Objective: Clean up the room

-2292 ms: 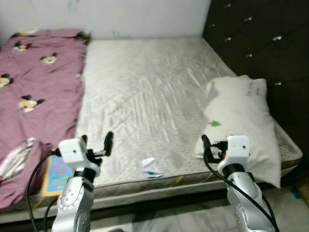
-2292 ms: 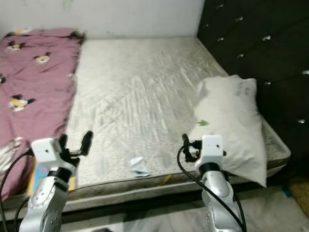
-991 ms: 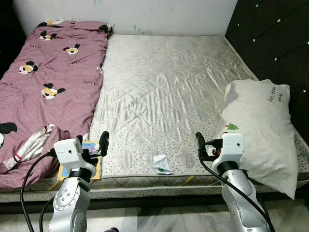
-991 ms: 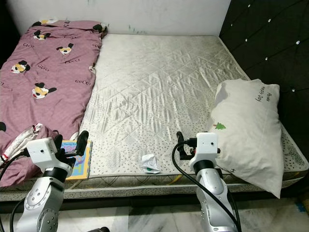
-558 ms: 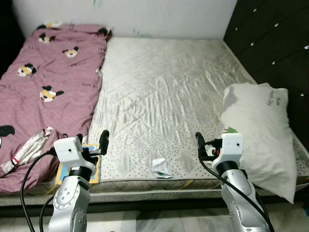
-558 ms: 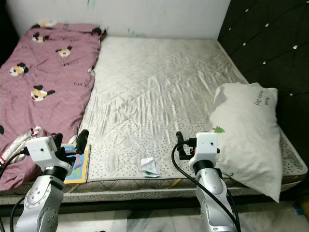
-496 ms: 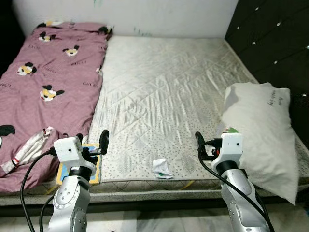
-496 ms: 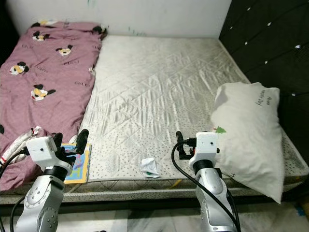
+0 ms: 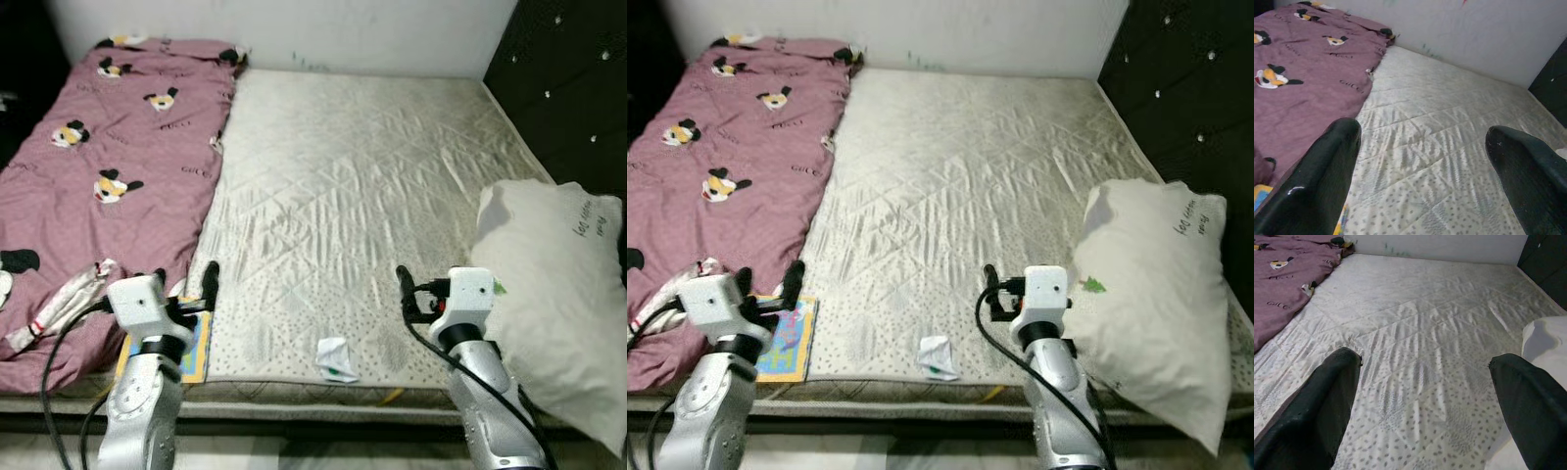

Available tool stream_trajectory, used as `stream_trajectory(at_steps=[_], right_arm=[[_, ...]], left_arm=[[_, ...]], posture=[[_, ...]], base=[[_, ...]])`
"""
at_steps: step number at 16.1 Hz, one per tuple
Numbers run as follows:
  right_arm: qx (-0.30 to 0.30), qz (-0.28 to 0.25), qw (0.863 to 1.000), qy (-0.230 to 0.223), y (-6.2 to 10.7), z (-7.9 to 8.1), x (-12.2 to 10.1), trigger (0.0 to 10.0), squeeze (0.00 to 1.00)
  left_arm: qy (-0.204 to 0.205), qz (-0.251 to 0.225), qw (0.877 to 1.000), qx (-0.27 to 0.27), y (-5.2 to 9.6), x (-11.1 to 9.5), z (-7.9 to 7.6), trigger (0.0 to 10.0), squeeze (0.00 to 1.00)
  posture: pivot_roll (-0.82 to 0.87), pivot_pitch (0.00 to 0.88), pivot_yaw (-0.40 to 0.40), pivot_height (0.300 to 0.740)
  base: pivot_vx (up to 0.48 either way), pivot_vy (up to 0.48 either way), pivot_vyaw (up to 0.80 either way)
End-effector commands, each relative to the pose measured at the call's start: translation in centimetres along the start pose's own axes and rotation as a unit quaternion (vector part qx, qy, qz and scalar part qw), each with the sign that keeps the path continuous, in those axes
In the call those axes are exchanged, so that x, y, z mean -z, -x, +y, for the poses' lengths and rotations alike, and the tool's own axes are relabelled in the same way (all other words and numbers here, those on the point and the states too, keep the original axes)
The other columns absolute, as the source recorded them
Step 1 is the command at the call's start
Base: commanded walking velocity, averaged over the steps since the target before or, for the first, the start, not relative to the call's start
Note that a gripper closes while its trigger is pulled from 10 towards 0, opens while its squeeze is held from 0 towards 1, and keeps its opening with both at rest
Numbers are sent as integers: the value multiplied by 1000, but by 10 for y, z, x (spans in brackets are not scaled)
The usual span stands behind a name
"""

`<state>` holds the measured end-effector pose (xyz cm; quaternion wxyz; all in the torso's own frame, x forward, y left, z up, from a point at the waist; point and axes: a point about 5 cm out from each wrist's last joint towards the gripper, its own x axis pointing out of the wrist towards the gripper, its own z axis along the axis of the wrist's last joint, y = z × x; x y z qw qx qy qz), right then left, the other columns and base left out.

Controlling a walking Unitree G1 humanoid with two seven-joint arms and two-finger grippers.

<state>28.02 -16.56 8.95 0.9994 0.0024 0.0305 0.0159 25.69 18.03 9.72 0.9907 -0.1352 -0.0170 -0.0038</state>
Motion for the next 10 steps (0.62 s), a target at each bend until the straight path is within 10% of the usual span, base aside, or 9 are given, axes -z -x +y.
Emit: stream_trajectory(at_steps=[1, 10], right_arm=[[5, 5, 1000, -3, 1, -2, 2, 10000, 0], [1, 8, 1000, -2, 0, -2, 4, 10000, 0]], left_arm=[[-2, 8, 1000, -2, 2, 4, 3, 10000, 0], [2, 12, 1000, -1, 1, 5, 2, 10000, 0]], posture=[[-17, 97, -46, 740], [-11, 83, -48, 740]], base=[[322, 0, 0], [63, 0, 0]])
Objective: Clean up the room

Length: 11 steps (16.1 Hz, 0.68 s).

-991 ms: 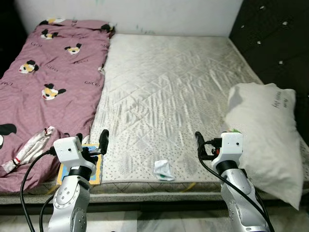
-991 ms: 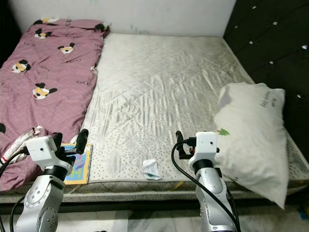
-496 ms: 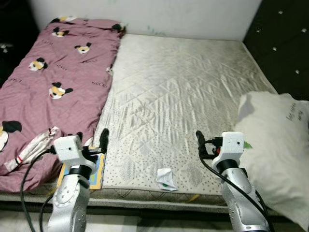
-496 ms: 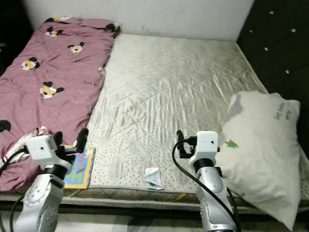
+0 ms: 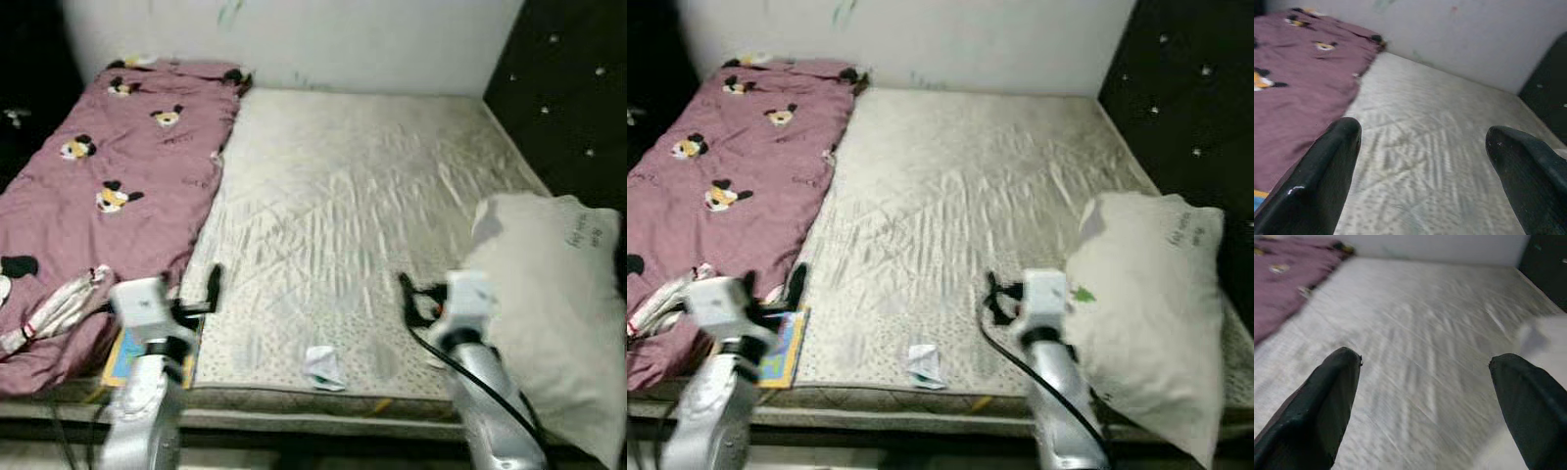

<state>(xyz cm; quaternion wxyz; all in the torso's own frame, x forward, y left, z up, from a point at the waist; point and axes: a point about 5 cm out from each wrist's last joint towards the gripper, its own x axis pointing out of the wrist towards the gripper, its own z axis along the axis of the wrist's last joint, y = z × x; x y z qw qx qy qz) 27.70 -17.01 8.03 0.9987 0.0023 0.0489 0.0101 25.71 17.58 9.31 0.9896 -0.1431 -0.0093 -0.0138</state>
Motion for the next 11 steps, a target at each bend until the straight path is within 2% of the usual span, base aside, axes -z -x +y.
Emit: stream_trajectory(at_steps=[1, 10, 11], right_arm=[[-5, -11, 1000, -1, -3, 2, -6, 10000, 0], [-5, -12, 1000, -7, -4, 2, -7, 10000, 0], [-4, -10, 1000, -8, -4, 2, -6, 10000, 0]], left_arm=[[-6, 3, 1000, -10, 1, 0, 5, 10000, 0], [-2, 9, 1000, -19, 1, 1, 8, 10000, 0], [0, 10, 1000, -21, 0, 2, 8, 10000, 0]], posture=[[-11, 83, -48, 740], [-12, 89, -47, 740], [-10, 90, -47, 740]], base=[[0, 0, 0], [0, 0, 0], [0, 480, 0]])
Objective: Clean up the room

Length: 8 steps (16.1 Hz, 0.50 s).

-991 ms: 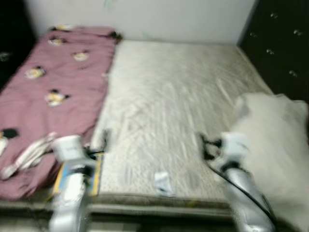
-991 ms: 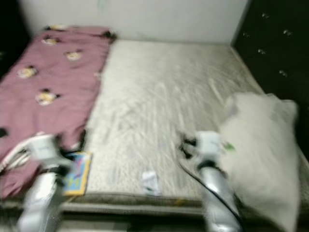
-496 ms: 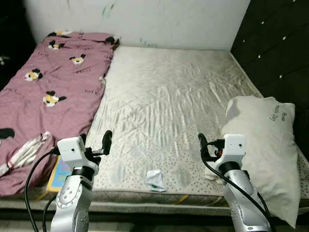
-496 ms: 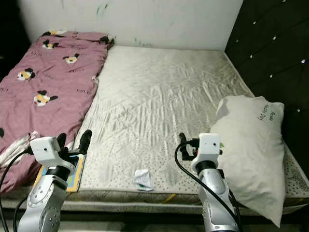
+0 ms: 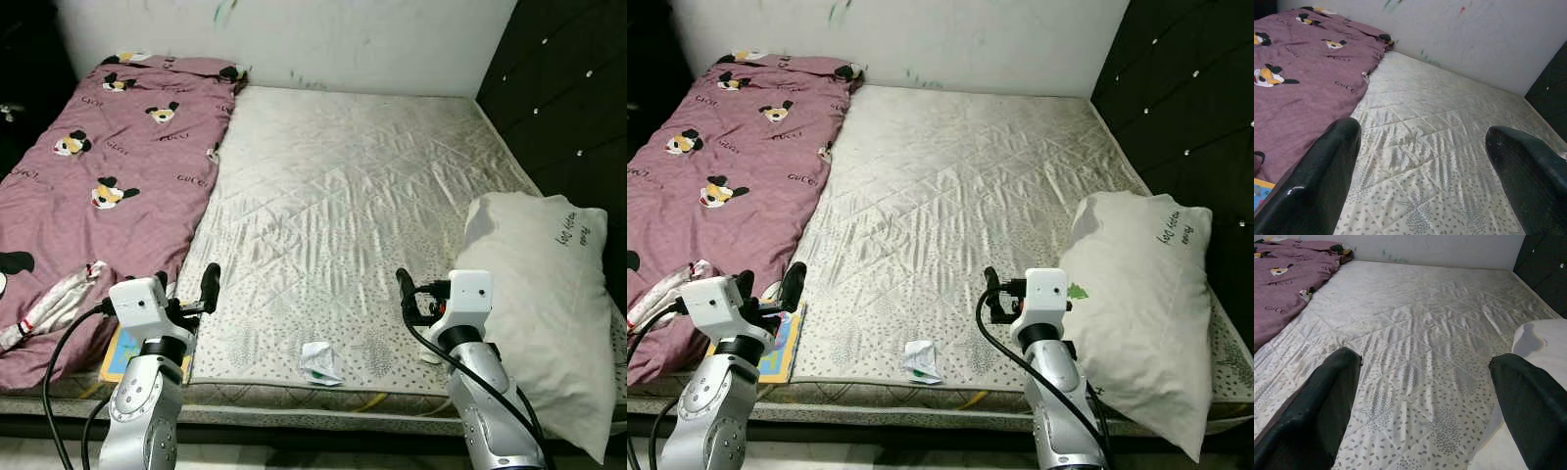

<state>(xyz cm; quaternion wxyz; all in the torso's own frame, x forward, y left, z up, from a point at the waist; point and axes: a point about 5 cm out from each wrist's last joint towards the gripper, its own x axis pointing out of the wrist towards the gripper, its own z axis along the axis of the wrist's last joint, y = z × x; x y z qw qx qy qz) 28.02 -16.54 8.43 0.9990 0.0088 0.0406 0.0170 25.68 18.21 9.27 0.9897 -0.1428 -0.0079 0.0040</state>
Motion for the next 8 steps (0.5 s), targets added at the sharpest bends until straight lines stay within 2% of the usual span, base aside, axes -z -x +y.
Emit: stream_trajectory(at_steps=[1, 8], right_arm=[[3, -2, 1000, -2, -1, -2, -2, 10000, 0], [5, -1, 1000, -4, -1, -3, -2, 10000, 0]], left_arm=[[1, 12, 1000, -5, 0, 3, 2, 10000, 0], [-3, 13, 1000, -6, -1, 3, 3, 10000, 0]], posture=[[-11, 92, -47, 740], [-11, 94, -45, 740]], base=[[0, 480, 0], [0, 480, 0]])
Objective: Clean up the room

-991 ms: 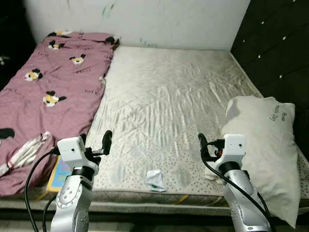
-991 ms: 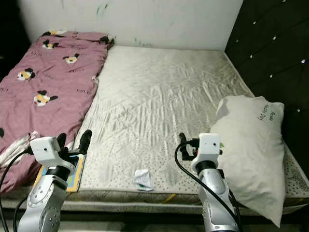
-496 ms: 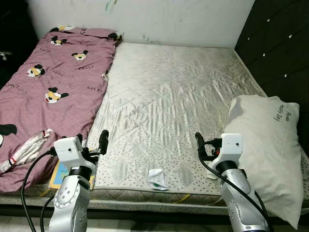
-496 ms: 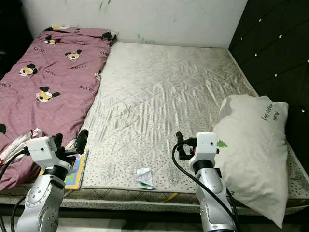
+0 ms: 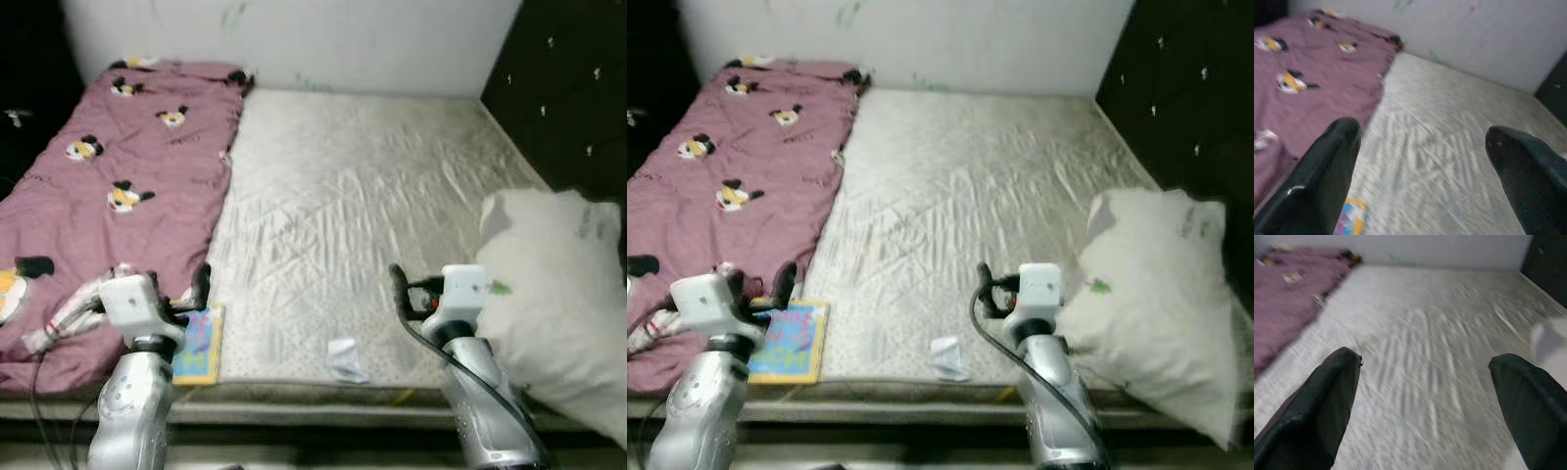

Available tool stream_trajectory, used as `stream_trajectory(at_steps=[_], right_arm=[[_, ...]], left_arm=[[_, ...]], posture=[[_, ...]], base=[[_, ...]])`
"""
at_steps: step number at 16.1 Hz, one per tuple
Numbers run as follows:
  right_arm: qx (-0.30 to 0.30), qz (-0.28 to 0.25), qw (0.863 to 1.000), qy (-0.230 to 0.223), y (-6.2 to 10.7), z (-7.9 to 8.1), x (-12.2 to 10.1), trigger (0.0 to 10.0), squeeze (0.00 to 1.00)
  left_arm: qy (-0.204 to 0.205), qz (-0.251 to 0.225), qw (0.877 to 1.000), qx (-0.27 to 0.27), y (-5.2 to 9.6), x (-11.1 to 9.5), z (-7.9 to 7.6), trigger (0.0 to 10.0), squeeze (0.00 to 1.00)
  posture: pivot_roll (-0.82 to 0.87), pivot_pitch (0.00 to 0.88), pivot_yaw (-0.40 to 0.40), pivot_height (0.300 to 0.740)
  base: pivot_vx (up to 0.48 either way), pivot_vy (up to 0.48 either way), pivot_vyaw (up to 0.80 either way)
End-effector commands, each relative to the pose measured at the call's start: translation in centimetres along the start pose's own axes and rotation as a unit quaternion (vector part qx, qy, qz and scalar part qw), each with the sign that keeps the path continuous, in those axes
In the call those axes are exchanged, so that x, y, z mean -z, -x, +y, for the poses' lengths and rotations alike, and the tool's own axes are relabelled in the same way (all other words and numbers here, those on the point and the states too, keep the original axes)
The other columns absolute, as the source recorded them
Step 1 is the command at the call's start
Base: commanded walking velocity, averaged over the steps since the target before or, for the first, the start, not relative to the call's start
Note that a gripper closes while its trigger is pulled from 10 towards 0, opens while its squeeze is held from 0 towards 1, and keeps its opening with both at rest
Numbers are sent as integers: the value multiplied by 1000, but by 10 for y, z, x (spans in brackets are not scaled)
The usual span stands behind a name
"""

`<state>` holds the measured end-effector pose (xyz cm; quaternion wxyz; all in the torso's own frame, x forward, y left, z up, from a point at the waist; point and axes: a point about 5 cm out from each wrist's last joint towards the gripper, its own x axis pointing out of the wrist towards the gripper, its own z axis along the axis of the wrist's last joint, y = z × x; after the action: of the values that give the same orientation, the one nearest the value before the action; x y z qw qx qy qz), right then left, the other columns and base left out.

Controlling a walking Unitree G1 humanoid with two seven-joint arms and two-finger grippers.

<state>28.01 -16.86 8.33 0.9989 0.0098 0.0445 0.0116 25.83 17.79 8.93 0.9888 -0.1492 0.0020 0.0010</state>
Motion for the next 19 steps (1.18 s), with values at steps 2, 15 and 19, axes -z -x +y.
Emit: stream_trajectory(at_steps=[2, 15, 19], right_arm=[[1, -5, 1000, 0, -2, 0, -4, 10000, 0], [2, -2, 1000, -2, -3, 1, -3, 10000, 0], [1, -1, 1000, -3, -3, 2, -2, 10000, 0]], left_arm=[[-10, -1, 1000, -3, 0, -3, 5, 10000, 0], [-17, -4, 1000, 0, 0, -3, 5, 10000, 0], [-18, -3, 1000, -1, 0, -3, 5, 10000, 0]], posture=[[-11, 94, -45, 740], [-9, 87, -40, 740], [-7, 87, -41, 740]], base=[[0, 0, 0], [119, 0, -123], [302, 0, 0]])
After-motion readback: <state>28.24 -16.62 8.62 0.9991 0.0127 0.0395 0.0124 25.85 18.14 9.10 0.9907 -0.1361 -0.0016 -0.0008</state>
